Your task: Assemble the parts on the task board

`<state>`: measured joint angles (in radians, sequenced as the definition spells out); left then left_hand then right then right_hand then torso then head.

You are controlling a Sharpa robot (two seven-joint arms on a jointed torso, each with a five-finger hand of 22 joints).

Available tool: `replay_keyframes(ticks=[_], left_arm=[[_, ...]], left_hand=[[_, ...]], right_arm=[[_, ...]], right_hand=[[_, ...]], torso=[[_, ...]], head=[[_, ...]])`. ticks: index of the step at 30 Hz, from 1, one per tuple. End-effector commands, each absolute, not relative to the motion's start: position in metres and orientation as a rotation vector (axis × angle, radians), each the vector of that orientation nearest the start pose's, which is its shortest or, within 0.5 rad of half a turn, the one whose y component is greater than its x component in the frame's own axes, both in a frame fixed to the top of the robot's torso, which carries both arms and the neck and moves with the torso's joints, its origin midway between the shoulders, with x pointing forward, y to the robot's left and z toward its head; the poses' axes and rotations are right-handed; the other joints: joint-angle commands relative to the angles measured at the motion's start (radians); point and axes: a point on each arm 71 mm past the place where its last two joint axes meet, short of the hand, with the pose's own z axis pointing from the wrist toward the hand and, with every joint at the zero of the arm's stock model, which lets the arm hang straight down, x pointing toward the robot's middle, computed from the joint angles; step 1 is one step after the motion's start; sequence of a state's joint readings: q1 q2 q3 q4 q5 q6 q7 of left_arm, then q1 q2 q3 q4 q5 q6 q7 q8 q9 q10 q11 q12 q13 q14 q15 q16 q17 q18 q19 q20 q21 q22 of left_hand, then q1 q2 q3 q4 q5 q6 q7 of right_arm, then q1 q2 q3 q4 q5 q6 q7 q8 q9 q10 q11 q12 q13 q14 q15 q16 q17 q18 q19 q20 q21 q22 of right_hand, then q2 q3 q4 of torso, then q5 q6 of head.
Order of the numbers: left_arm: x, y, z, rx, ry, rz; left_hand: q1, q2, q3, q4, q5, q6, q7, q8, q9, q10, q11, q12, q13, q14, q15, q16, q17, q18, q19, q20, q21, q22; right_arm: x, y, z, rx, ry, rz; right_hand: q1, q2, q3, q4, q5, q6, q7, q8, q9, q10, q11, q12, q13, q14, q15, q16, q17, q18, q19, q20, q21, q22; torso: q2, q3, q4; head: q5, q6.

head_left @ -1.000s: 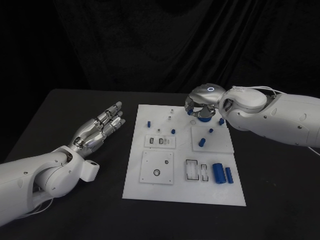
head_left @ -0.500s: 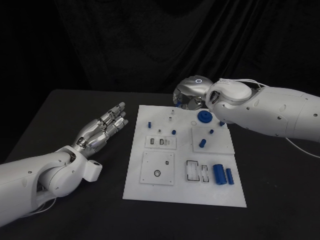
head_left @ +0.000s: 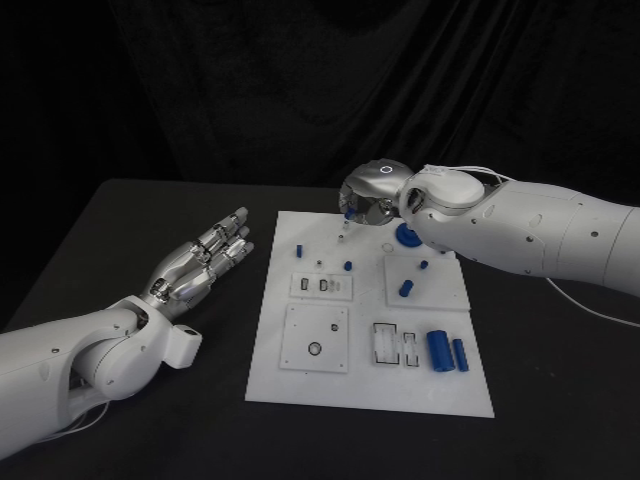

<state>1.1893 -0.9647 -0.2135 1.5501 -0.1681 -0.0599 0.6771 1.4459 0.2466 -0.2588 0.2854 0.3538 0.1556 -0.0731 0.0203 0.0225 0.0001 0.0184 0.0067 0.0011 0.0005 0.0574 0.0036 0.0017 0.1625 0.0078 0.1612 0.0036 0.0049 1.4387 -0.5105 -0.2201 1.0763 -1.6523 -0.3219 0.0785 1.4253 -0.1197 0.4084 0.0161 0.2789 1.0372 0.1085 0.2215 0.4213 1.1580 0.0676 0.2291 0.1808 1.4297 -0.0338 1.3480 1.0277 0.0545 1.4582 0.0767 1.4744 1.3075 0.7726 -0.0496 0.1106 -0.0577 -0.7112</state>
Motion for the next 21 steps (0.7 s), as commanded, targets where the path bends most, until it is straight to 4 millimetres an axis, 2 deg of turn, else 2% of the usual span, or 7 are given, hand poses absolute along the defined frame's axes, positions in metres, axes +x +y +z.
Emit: replay_keyframes(ticks=[1, 5, 12, 21], left_arm=[[0.442, 0.248, -0.209, -0.74, 1.337, -1.839], [0.442, 0.247, -0.209, -0.74, 1.338, -1.84], [0.442, 0.247, -0.209, -0.74, 1.339, -1.841], [0.442, 0.247, -0.209, -0.741, 1.341, -1.84]], left_hand=[[0.008, 0.002, 0.005, -0.002, 0.004, 0.002, 0.006, 0.003, 0.001, 0.0, 0.009, -0.007, -0.001, 0.0, 0.008, -0.004, -0.002, 0.011, 0.0, 0.009, 0.004, 0.001], [0.008, 0.002, 0.005, -0.002, 0.004, 0.002, 0.006, 0.003, 0.001, 0.0, 0.009, -0.007, -0.001, 0.0, 0.008, -0.004, -0.002, 0.011, 0.0, 0.009, 0.004, 0.001], [0.008, 0.002, 0.005, -0.002, 0.004, 0.002, 0.006, 0.003, 0.001, 0.0, 0.009, -0.007, -0.001, 0.0, 0.008, -0.004, -0.002, 0.011, 0.0, 0.009, 0.004, 0.001], [0.009, 0.002, 0.006, -0.002, 0.004, 0.002, 0.006, 0.003, 0.001, 0.0, 0.012, -0.007, -0.001, 0.0, 0.007, -0.004, -0.002, 0.011, 0.0, 0.009, 0.004, 0.001]], right_arm=[[0.573, -0.148, -0.134, -0.612, 1.473, 0.448], [0.575, -0.147, -0.135, -0.61, 1.479, 0.443], [0.578, -0.144, -0.138, -0.611, 1.499, 0.43], [0.579, -0.146, -0.144, -0.606, 1.527, 0.416]], right_hand=[[-0.007, 0.005, 0.005, 0.0, 0.003, -0.01, 0.0, -0.008, -0.002, 0.027, -0.022, -0.008, 0.001, 0.0, 0.006, 0.001, -0.002, -0.015, -0.002, 0.006, 0.002, 0.135], [-0.008, 0.005, 0.008, 0.0, 0.003, -0.015, 0.001, -0.016, -0.003, 0.024, -0.02, -0.019, 0.001, 0.0, 0.008, 0.001, 0.0, -0.014, -0.003, 0.007, 0.001, 0.135], [-0.007, 0.005, 0.009, -0.001, 0.003, -0.018, 0.002, -0.02, -0.003, 0.023, -0.019, -0.023, 0.001, -0.001, 0.008, 0.0, -0.002, -0.014, -0.004, 0.008, 0.001, 0.134], [-0.006, 0.004, 0.011, -0.002, 0.003, -0.024, 0.002, -0.027, -0.003, 0.02, -0.017, -0.034, 0.002, -0.005, 0.006, -0.003, -0.008, -0.013, -0.008, 0.008, -0.003, 0.13]], torso=[[0.005, -0.0012, 0.0073], [0.008, -0.0022, 0.0103], [0.007, -0.0023, 0.0039], [0.006, -0.0029, 0.0054]], head=[[-0.006, 0.004], [-0.011, 0.007], [-0.008, 0.004], [-0.007, 0.002]])
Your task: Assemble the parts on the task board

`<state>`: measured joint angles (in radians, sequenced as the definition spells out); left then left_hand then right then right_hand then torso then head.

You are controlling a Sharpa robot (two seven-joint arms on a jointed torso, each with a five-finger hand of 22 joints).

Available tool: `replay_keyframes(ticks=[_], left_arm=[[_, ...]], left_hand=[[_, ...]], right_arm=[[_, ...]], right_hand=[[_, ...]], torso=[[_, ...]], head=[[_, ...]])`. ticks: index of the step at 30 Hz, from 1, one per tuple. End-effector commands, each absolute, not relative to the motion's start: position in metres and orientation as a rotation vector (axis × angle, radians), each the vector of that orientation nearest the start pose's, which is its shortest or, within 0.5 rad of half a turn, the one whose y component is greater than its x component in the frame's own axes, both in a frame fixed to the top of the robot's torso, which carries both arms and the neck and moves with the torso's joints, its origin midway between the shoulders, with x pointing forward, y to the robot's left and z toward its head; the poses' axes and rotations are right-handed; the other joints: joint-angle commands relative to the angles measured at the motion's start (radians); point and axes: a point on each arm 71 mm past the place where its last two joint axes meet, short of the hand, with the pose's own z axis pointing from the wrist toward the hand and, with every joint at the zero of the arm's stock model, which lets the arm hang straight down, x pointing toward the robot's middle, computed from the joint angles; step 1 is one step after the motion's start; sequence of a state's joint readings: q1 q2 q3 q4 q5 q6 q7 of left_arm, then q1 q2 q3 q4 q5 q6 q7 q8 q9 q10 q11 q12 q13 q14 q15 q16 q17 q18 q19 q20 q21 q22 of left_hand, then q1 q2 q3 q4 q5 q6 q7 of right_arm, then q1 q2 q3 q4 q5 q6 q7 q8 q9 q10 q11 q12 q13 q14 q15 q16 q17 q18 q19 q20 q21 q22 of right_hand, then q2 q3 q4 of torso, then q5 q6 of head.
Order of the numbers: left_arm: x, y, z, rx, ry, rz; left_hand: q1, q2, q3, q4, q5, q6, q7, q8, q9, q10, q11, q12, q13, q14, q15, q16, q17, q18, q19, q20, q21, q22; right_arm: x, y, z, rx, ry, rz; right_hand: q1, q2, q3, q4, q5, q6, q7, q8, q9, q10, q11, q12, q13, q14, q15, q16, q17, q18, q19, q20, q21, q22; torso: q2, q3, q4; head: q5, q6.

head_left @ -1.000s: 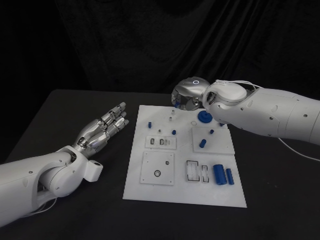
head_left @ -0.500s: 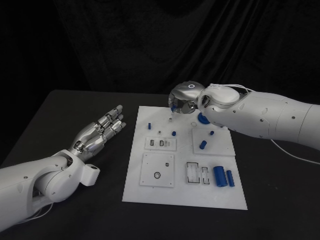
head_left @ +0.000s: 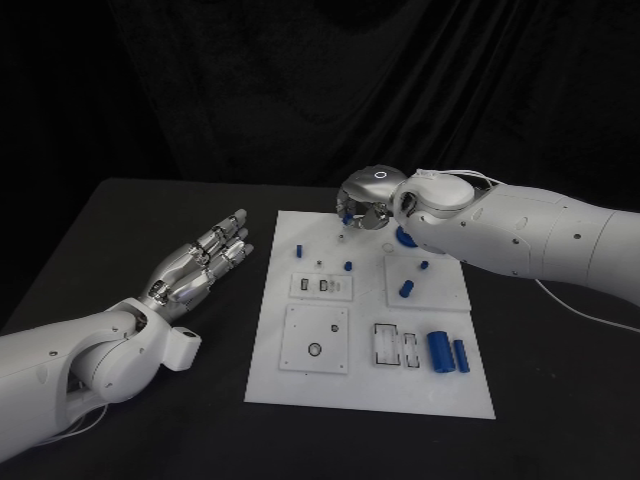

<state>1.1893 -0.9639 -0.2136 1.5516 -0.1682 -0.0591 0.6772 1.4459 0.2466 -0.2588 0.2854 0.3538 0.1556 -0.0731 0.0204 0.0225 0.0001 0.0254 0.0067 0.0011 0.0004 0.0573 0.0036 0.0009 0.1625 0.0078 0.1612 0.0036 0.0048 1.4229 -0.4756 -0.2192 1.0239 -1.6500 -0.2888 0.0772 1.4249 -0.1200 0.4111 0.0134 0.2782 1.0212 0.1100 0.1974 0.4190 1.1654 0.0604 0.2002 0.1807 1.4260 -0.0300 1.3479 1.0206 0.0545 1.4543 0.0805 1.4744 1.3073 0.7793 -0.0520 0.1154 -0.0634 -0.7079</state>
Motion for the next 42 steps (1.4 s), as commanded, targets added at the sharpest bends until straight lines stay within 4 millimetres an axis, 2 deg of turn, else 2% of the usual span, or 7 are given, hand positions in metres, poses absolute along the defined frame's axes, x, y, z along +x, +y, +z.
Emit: replay_keyframes(ticks=[1, 24, 27, 31, 33, 37, 42], left_arm=[[0.442, 0.247, -0.209, -0.741, 1.341, -1.84], [0.444, 0.245, -0.21, -0.741, 1.349, -1.848], [0.444, 0.245, -0.21, -0.741, 1.35, -1.848], [0.444, 0.245, -0.21, -0.741, 1.35, -1.847], [0.444, 0.245, -0.21, -0.741, 1.351, -1.846], [0.445, 0.246, -0.211, -0.742, 1.351, -1.845], [0.445, 0.248, -0.211, -0.743, 1.349, -1.84]], left_hand=[[0.009, 0.002, 0.006, -0.002, 0.004, 0.002, 0.006, 0.003, 0.001, 0.0, 0.005, -0.007, -0.001, 0.0, 0.007, -0.004, -0.001, 0.011, 0.0, 0.009, 0.004, 0.001], [0.011, 0.002, 0.006, -0.003, 0.004, 0.002, 0.007, 0.003, 0.001, 0.0, 0.008, -0.007, -0.001, 0.0, 0.008, -0.004, -0.001, 0.012, 0.0, 0.01, 0.004, 0.002], [0.012, 0.003, 0.007, -0.003, 0.004, 0.001, 0.008, 0.003, 0.0, 0.0, 0.009, -0.007, -0.001, 0.0, 0.009, -0.004, -0.001, 0.012, 0.001, 0.011, 0.004, 0.002], [0.012, 0.003, 0.007, -0.003, 0.004, 0.001, 0.009, 0.003, 0.0, 0.0, 0.01, -0.007, -0.001, 0.0, 0.01, -0.004, -0.001, 0.012, 0.001, 0.012, 0.004, 0.002], [0.012, 0.003, 0.007, -0.003, 0.004, 0.001, 0.009, 0.003, 0.0, 0.0, 0.01, -0.007, -0.001, 0.0, 0.01, -0.004, -0.001, 0.012, 0.001, 0.012, 0.004, 0.002], [0.013, 0.004, 0.008, -0.003, 0.004, 0.002, 0.012, 0.003, 0.001, 0.0, 0.011, -0.007, -0.001, 0.0, 0.011, -0.004, -0.001, 0.012, 0.001, 0.013, 0.004, 0.002], [0.014, 0.004, 0.009, -0.004, 0.004, 0.002, 0.014, 0.003, 0.001, 0.0, 0.012, -0.007, -0.001, 0.0, 0.012, -0.004, -0.001, 0.012, 0.001, 0.013, 0.004, 0.002]], right_arm=[[0.58, -0.146, -0.144, -0.605, 1.529, 0.414], [0.582, -0.144, -0.15, -0.606, 1.568, 0.399], [0.582, -0.144, -0.152, -0.602, 1.587, 0.386], [0.583, -0.146, -0.153, -0.591, 1.601, 0.369], [0.584, -0.147, -0.153, -0.585, 1.595, 0.365], [0.584, -0.149, -0.15, -0.572, 1.55, 0.373], [0.581, -0.154, -0.142, -0.537, 1.46, 0.428]], right_hand=[[-0.006, 0.004, 0.008, 0.0, 0.004, -0.009, 0.0, -0.004, -0.001, 0.012, -0.01, -0.006, 0.002, -0.001, 0.003, -0.003, 0.0, -0.013, -0.004, 0.004, -0.003, 0.131], [-0.01, 0.004, 0.01, 0.0, 0.004, -0.024, 0.003, -0.023, -0.002, -0.001, -0.004, -0.028, 0.005, -0.008, 0.002, -0.008, -0.008, -0.011, -0.011, 0.003, -0.009, 0.126], [-0.014, 0.001, 0.016, 0.001, 0.005, -0.057, 0.006, -0.051, -0.009, -0.038, 0.004, -0.059, 0.002, -0.016, 0.001, -0.014, -0.019, -0.008, -0.019, 0.002, -0.016, 0.119], [-0.032, -0.024, 0.035, 0.012, 0.005, -0.175, -0.006, -0.133, -0.052, -0.17, 0.026, -0.139, -0.023, -0.05, 0.015, -0.04, -0.066, 0.0, -0.051, 0.014, -0.045, 0.094], [-0.031, -0.027, 0.018, 0.009, 0.002, -0.256, -0.043, -0.135, -0.087, -0.277, 0.037, -0.14, -0.038, -0.075, 0.024, -0.061, -0.104, 0.007, -0.077, 0.024, -0.069, 0.073], [-0.024, -0.016, -0.019, 0.003, 0.002, -0.311, -0.053, -0.134, -0.125, -0.374, 0.039, -0.139, -0.045, -0.112, 0.029, -0.092, -0.159, 0.018, -0.111, 0.029, -0.104, 0.046], [-0.023, -0.01, -0.037, 0.006, 0.003, -0.32, -0.046, -0.133, -0.139, -0.396, 0.029, -0.137, -0.041, -0.117, 0.025, -0.095, -0.163, 0.019, -0.114, 0.028, -0.11, 0.044]], torso=[[-0.001, -0.0006, 0.0016], [-0.001, -0.0004, 0.0024], [-0.001, -0.0006, 0.0026], [-0.001, -0.0007, 0.0029], [-0.001, -0.0008, 0.0029], [-0.001, -0.0011, 0.0031], [-0.001, -0.0013, 0.0033]], head=[[-0.002, -0.002], [-0.004, -0.006], [-0.004, -0.006], [-0.003, -0.006], [-0.002, -0.006], [-0.001, -0.004], [-0.006, 0.001]])
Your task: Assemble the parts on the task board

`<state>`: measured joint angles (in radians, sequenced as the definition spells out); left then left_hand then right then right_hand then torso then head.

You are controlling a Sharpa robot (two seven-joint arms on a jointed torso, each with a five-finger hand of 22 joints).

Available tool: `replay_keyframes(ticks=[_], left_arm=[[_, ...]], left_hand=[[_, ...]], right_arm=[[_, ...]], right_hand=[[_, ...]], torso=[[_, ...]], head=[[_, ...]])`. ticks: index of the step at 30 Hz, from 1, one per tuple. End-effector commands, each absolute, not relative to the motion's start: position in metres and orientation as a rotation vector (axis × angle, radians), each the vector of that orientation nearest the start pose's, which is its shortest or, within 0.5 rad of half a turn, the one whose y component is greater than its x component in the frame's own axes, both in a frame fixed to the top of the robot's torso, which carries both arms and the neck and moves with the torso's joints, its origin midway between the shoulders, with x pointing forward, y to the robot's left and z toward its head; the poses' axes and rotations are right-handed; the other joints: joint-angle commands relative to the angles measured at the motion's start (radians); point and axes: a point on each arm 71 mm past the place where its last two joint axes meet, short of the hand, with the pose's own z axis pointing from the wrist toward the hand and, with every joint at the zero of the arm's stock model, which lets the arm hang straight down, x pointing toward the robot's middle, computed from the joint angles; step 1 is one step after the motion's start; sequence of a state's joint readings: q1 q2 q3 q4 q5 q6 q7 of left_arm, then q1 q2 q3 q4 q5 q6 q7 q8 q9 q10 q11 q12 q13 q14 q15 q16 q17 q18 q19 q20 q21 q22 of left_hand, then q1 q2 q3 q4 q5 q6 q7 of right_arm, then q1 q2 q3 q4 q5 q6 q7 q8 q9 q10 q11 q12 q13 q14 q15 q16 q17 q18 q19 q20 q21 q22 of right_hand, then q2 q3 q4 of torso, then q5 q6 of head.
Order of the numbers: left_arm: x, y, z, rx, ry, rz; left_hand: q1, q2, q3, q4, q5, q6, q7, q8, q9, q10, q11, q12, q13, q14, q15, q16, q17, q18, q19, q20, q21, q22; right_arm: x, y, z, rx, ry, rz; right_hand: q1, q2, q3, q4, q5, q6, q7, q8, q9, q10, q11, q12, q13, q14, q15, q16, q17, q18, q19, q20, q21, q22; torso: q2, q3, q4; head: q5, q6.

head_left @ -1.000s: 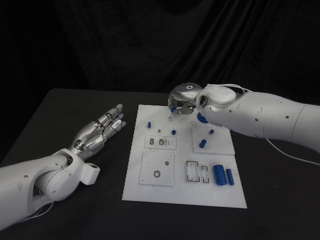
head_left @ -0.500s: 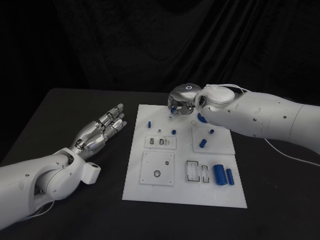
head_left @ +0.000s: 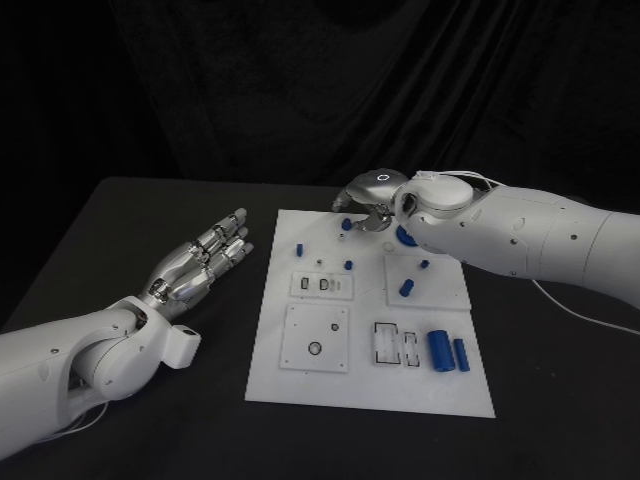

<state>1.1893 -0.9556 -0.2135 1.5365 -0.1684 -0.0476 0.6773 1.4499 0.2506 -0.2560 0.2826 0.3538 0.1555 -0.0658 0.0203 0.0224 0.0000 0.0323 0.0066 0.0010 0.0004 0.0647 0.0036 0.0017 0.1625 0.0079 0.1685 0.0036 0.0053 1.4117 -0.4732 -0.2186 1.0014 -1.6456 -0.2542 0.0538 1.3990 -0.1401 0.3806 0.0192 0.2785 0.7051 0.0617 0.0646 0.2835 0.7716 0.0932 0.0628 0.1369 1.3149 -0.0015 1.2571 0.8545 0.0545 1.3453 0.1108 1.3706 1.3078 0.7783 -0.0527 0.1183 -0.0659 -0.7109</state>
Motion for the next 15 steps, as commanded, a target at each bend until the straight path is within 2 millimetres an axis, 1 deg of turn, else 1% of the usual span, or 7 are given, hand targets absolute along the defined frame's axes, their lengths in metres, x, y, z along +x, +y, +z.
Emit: replay_keyframes(ticks=[1, 2, 4, 6, 10, 12, 15], left_arm=[[0.445, 0.249, -0.211, -0.743, 1.349, -1.839], [0.445, 0.249, -0.211, -0.743, 1.348, -1.838], [0.445, 0.25, -0.211, -0.743, 1.347, -1.837], [0.444, 0.251, -0.21, -0.744, 1.347, -1.834], [0.444, 0.254, -0.21, -0.747, 1.346, -1.826], [0.443, 0.255, -0.21, -0.749, 1.345, -1.823], [0.443, 0.256, -0.21, -0.75, 1.345, -1.82]], left_hand=[[0.012, 0.0, 0.007, -0.002, 0.004, 0.003, 0.009, 0.003, 0.001, 0.0, 0.006, -0.007, -0.001, 0.0, 0.006, -0.004, -0.002, 0.012, 0.001, 0.007, 0.004, 0.001], [0.012, 0.0, 0.007, -0.002, 0.004, 0.003, 0.009, 0.003, 0.001, 0.0, 0.006, -0.007, -0.001, 0.0, 0.006, -0.004, -0.002, 0.012, 0.001, 0.007, 0.004, 0.001], [0.013, 0.0, 0.007, -0.003, 0.004, 0.004, 0.01, 0.003, 0.001, 0.0, 0.007, -0.007, -0.001, 0.0, 0.006, -0.004, -0.002, 0.012, 0.001, 0.007, 0.004, 0.001], [0.013, 0.0, 0.007, -0.003, 0.004, 0.004, 0.01, 0.003, 0.001, 0.0, 0.007, -0.007, -0.001, 0.0, 0.006, -0.004, -0.002, 0.012, 0.001, 0.007, 0.004, 0.001], [0.014, 0.0, 0.007, -0.003, 0.004, 0.004, 0.012, 0.003, 0.001, 0.0, 0.008, -0.007, -0.001, 0.0, 0.006, -0.004, -0.002, 0.012, 0.001, 0.008, 0.004, 0.001], [0.015, 0.0, 0.008, -0.004, 0.004, 0.006, 0.013, 0.004, 0.001, 0.0, 0.009, -0.007, -0.001, 0.0, 0.006, -0.004, -0.002, 0.012, 0.001, 0.008, 0.004, 0.001], [0.015, 0.0, 0.008, -0.004, 0.004, 0.006, 0.013, 0.004, 0.001, 0.0, 0.009, -0.007, -0.001, 0.0, 0.006, -0.004, -0.002, 0.012, 0.001, 0.008, 0.004, 0.001]], right_arm=[[0.58, -0.156, -0.14, -0.531, 1.444, 0.437], [0.578, -0.158, -0.137, -0.524, 1.424, 0.447], [0.576, -0.163, -0.13, -0.513, 1.394, 0.458], [0.573, -0.171, -0.121, -0.503, 1.367, 0.463], [0.567, -0.191, -0.109, -0.482, 1.36, 0.451], [0.562, -0.204, -0.106, -0.47, 1.378, 0.437], [0.555, -0.226, -0.108, -0.452, 1.427, 0.407]], right_hand=[[0.006, 0.013, -0.011, 0.001, 0.003, 0.002, 0.013, 0.003, -0.007, 0.007, -0.007, 0.004, 0.009, -0.005, -0.007, -0.004, 0.002, 0.019, -0.004, -0.005, -0.007, 0.045], [0.007, 0.015, -0.013, 0.002, 0.003, 0.006, 0.018, 0.004, -0.009, 0.012, -0.01, 0.005, 0.012, -0.007, -0.008, -0.006, -0.002, 0.02, -0.006, -0.007, -0.01, 0.043], [0.008, 0.021, -0.017, 0.006, 0.003, 0.029, 0.047, 0.011, -0.013, 0.065, -0.021, 0.026, 0.037, -0.024, -0.017, -0.029, -0.037, 0.025, -0.023, -0.015, -0.029, 0.028], [0.004, 0.022, -0.01, 0.016, 0.005, 0.076, 0.057, 0.025, -0.016, 0.153, -0.02, 0.059, 0.084, -0.012, -0.019, -0.024, -0.024, 0.022, -0.014, -0.02, -0.027, 0.037], [0.003, 0.018, -0.002, 0.026, 0.003, 0.15, 0.061, 0.049, -0.01, 0.252, -0.024, 0.121, 0.168, -0.004, -0.024, -0.021, -0.014, 0.02, -0.005, -0.021, -0.024, 0.046], [0.001, 0.018, -0.006, 0.029, 0.003, 0.159, 0.062, 0.049, -0.01, 0.261, -0.026, 0.15, 0.202, -0.003, -0.024, -0.022, -0.015, 0.02, -0.005, -0.023, -0.026, 0.046], [-0.014, 0.014, -0.048, 0.038, 0.0, 0.195, 0.06, 0.049, 0.005, 0.254, -0.041, 0.39, 0.418, -0.006, -0.027, -0.029, -0.02, 0.02, -0.006, -0.03, -0.037, 0.048]], torso=[[0.0, -0.0005, 0.0001], [0.0, -0.0004, -0.0001], [0.0, -0.0004, -0.0002], [0.0, -0.0004, -0.0004], [0.0, -0.0001, -0.001], [0.0, 0.0001, -0.0013], [-0.002, 0.0002, -0.0043]], head=[[-0.002, 0.005], [0.0, 0.007], [0.001, 0.007], [0.002, 0.006], [0.002, 0.002], [0.001, 0.001], [0.002, -0.001]])
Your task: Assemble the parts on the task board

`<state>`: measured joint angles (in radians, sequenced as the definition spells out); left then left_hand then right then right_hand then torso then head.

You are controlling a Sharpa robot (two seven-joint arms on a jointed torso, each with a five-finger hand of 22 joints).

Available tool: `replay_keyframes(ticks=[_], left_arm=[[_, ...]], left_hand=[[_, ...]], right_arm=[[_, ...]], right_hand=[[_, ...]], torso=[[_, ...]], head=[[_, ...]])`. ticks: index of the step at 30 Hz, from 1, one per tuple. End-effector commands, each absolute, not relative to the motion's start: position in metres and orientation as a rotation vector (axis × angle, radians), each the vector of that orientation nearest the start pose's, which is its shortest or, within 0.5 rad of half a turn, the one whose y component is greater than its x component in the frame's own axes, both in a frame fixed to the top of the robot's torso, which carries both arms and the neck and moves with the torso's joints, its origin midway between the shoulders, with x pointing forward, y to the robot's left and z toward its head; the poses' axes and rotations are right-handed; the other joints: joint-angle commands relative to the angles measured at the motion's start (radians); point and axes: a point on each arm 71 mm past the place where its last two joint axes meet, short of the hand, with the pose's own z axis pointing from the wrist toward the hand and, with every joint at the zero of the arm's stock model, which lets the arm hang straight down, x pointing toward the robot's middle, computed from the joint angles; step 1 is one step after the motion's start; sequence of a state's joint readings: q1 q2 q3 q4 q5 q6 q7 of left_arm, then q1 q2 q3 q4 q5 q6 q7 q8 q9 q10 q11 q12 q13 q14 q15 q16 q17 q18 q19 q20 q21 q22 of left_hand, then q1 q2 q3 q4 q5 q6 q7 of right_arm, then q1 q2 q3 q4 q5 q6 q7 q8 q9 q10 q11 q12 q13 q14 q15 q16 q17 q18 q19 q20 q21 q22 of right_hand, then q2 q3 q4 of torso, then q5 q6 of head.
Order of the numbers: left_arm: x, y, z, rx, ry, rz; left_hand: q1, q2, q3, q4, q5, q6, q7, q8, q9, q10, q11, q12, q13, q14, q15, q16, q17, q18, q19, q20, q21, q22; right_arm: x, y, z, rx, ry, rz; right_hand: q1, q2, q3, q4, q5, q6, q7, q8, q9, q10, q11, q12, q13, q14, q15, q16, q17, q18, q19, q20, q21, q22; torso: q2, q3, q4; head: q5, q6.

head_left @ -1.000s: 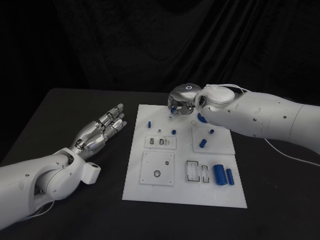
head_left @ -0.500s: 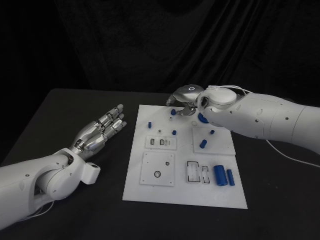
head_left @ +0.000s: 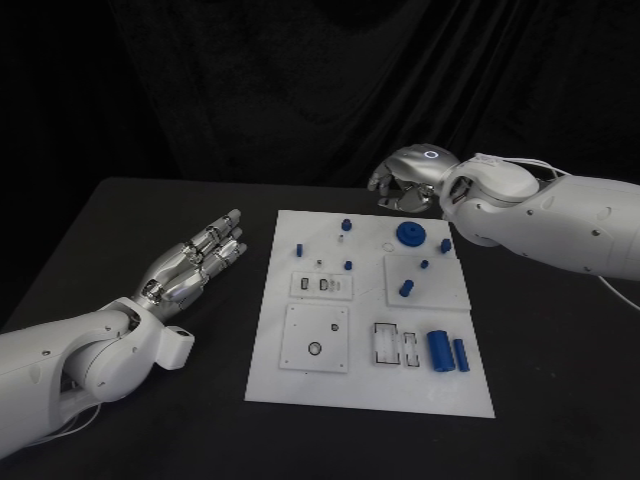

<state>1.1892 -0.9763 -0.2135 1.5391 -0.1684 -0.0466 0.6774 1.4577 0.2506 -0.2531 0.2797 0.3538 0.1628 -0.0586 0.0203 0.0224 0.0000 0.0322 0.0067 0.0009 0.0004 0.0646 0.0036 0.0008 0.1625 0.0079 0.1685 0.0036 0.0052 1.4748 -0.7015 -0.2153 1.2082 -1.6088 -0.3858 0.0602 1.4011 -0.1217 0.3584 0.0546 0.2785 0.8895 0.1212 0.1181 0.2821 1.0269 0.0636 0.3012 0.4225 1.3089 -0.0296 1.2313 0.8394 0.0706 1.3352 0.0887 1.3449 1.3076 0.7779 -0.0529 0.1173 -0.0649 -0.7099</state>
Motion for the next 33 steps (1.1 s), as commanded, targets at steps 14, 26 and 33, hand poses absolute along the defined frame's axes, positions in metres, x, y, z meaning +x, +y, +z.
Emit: replay_keyframes(ticks=[14, 26, 33], left_arm=[[0.445, 0.256, -0.211, -0.75, 1.351, -1.826], [0.445, 0.256, -0.212, -0.75, 1.353, -1.827], [0.445, 0.256, -0.212, -0.751, 1.354, -1.827]], left_hand=[[0.012, 0.0, 0.007, -0.004, 0.004, -0.002, 0.011, 0.004, 0.001, 0.0, 0.015, -0.007, -0.001, 0.0, 0.017, -0.004, -0.001, 0.013, 0.002, 0.017, 0.005, 0.002], [0.014, 0.0, 0.008, -0.005, 0.004, -0.003, 0.011, 0.003, 0.001, 0.0, 0.016, -0.007, -0.001, 0.0, 0.023, -0.004, -0.001, 0.012, 0.003, 0.021, 0.006, 0.003], [0.014, 0.0, 0.008, -0.005, 0.004, -0.003, 0.011, 0.003, 0.001, 0.0, 0.016, -0.007, -0.001, 0.0, 0.023, -0.004, -0.001, 0.012, 0.003, 0.021, 0.006, 0.003]], right_arm=[[0.543, -0.282, -0.145, -0.388, 1.645, 0.228], [0.543, -0.283, -0.158, -0.385, 1.697, 0.199], [0.546, -0.283, -0.158, -0.381, 1.686, 0.195]], right_hand=[[-0.115, -0.029, -0.124, 0.16, 0.007, -0.052, 0.0, -0.052, -0.012, 0.544, -0.027, 1.27, 1.148, 0.262, 0.011, 0.339, 0.731, -0.056, 0.193, 0.003, 0.183, 0.233], [-0.098, -0.042, -0.149, 0.196, 0.009, -0.079, 0.002, -0.052, -0.032, 0.544, -0.023, 1.27, 1.148, 0.262, 0.008, 0.339, 0.731, -0.071, 0.236, 0.002, 0.226, 0.263], [-0.08, -0.033, -0.143, 0.192, 0.009, -0.071, 0.004, -0.047, -0.032, 0.544, -0.023, 1.27, 1.148, 0.262, 0.01, 0.339, 0.731, -0.071, 0.236, 0.003, 0.226, 0.263]], torso=[[-0.008, -0.0027, -0.022], [-0.007, -0.0019, -0.0196], [-0.006, -0.0027, -0.0186]], head=[[0.023, -0.018], [0.023, -0.025], [0.022, -0.023]])
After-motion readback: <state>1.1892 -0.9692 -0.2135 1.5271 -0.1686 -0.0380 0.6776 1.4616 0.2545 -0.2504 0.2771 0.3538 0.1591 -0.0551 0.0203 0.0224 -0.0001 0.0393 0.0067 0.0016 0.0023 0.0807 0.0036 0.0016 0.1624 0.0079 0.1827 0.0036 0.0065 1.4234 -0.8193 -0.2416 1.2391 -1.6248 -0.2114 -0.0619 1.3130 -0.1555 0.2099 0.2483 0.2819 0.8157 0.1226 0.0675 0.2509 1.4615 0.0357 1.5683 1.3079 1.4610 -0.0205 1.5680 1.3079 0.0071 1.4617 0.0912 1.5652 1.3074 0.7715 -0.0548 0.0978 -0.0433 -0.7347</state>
